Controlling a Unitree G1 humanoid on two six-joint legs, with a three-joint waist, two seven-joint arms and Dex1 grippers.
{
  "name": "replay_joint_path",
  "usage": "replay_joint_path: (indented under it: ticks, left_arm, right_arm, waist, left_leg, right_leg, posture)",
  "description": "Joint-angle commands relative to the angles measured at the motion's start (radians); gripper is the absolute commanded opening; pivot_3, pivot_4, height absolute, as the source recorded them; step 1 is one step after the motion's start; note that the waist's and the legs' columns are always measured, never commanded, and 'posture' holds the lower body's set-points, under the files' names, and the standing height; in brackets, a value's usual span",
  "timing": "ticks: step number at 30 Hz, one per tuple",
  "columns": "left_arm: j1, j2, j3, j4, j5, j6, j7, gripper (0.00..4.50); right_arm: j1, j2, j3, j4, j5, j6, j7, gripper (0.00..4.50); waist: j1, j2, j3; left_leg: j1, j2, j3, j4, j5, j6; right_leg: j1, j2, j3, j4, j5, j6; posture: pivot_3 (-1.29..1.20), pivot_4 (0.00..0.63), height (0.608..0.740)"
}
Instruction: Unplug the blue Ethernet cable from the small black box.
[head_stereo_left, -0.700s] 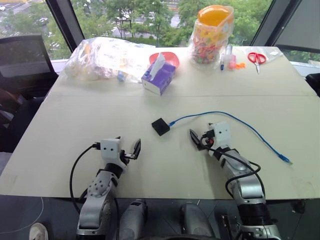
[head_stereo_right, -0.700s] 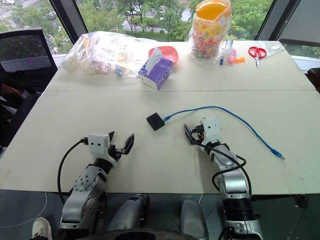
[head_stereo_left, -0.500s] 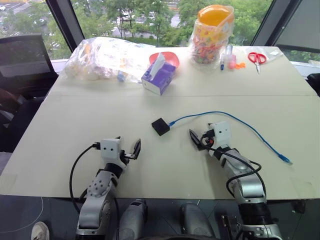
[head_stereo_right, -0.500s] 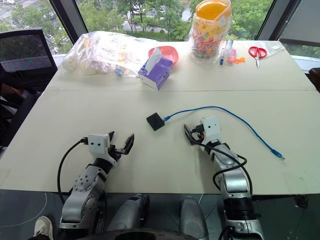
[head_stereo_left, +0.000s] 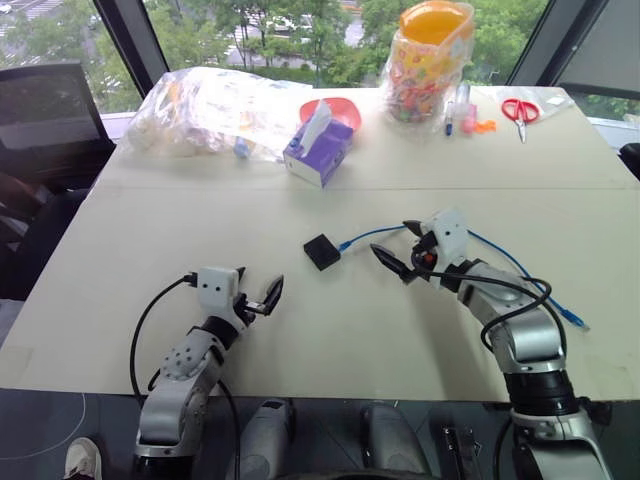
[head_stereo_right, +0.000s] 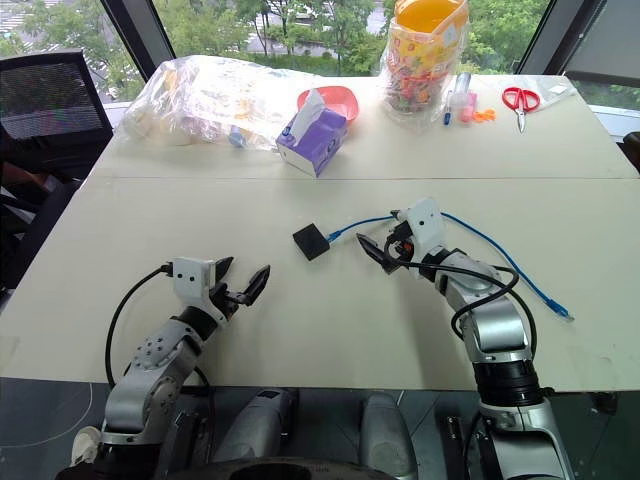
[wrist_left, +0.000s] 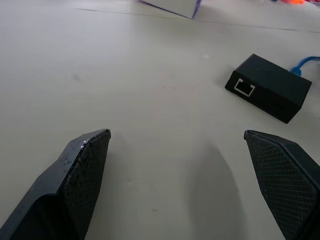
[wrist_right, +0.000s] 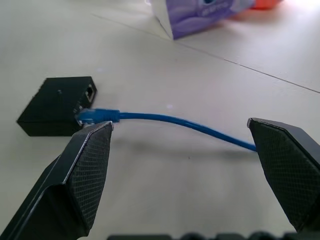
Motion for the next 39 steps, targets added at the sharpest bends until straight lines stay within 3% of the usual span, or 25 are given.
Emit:
replay_joint_path:
  ticks: [1,7,10,14,18,22,27,39]
  left_arm:
    - [0.0,0.049,0.005,-0.042,-0.067,0.081,-0.067,4.47]
    - [-0.05,0.179,0.062,-0.096,-0.212,0.212,-0.191,4.47]
    - [-0.076,0.262,0.081,-0.111,-0.257,0.259,-0.257,4.47]
    - [-0.095,0.334,0.123,-0.115,-0.316,0.299,-0.306,4.47]
    - [-0.13,0.372,0.145,-0.096,-0.325,0.304,-0.314,4.47]
    - [-0.148,0.379,0.154,-0.078,-0.307,0.29,-0.307,4.47]
    - [-0.141,0.376,0.168,-0.09,-0.305,0.284,-0.29,4.47]
    - [-0.108,0.367,0.205,-0.112,-0.299,0.255,-0.243,4.47]
  right_arm:
    - [-0.096,-0.052,0.035,0.029,0.02,-0.024,0.124,4.5]
    - [-0.326,-0.153,0.173,0.178,-0.024,-0.055,0.39,4.5]
    - [-0.477,-0.15,0.238,0.309,-0.063,-0.078,0.485,4.5]
    - [-0.659,-0.152,0.359,0.544,-0.197,-0.252,0.618,4.5]
    - [-0.838,-0.081,0.464,0.807,-0.321,-0.466,0.712,4.5]
    - [-0.979,0.024,0.551,1.067,-0.459,-0.639,0.704,4.5]
    - [-1.073,0.126,0.571,1.26,-0.539,-0.728,0.695,4.5]
    - [-1.119,0.225,0.568,1.392,-0.653,-0.821,0.639,4.5]
  waist:
    - [-0.002,0.0,0.003]
    - [-0.005,-0.002,0.013]
    - [-0.006,-0.005,0.016]
    - [-0.01,-0.008,0.019]
    - [-0.011,-0.009,0.021]
    - [-0.019,-0.01,0.021]
    - [-0.03,-0.01,0.021]
    - [-0.037,-0.01,0.022]
  left_leg:
    - [0.0,0.0,0.0,0.0,0.0,0.0]
    - [0.0,0.0,0.001,0.001,0.0,0.0]
    - [0.0,0.001,0.001,0.0,0.0,0.0]
    - [0.0,0.001,0.001,-0.001,0.001,-0.001]
    - [0.0,0.001,0.001,-0.006,0.004,-0.005]
    - [0.0,0.001,0.001,-0.01,0.007,-0.01]
    - [0.0,0.002,0.0,-0.01,0.008,-0.012]
    - [0.003,0.003,-0.001,-0.01,0.011,-0.017]
  right_leg:
    - [0.0,0.0,0.0,0.0,0.0,0.0]
    - [-0.002,0.0,0.0,0.005,0.0,0.0]
    - [-0.004,0.001,0.0,0.006,0.0,0.0]
    - [-0.005,0.001,0.001,0.006,0.0,0.001]
    - [-0.007,0.001,0.001,0.006,0.002,0.004]
    - [-0.01,0.002,0.001,0.008,0.004,0.007]
    - [-0.011,0.002,0.001,0.01,0.004,0.007]
    - [-0.016,0.006,0.004,0.025,0.004,0.005]
  posture:
    - [0.0,0.15,0.726]
    - [0.0,0.15,0.726]
    - [0.0,0.15,0.726]
    - [0.0,0.15,0.726]
    - [0.0,0.15,0.726]
    - [0.0,0.15,0.726]
    - [0.0,0.15,0.726]
    - [0.0,0.15,0.726]
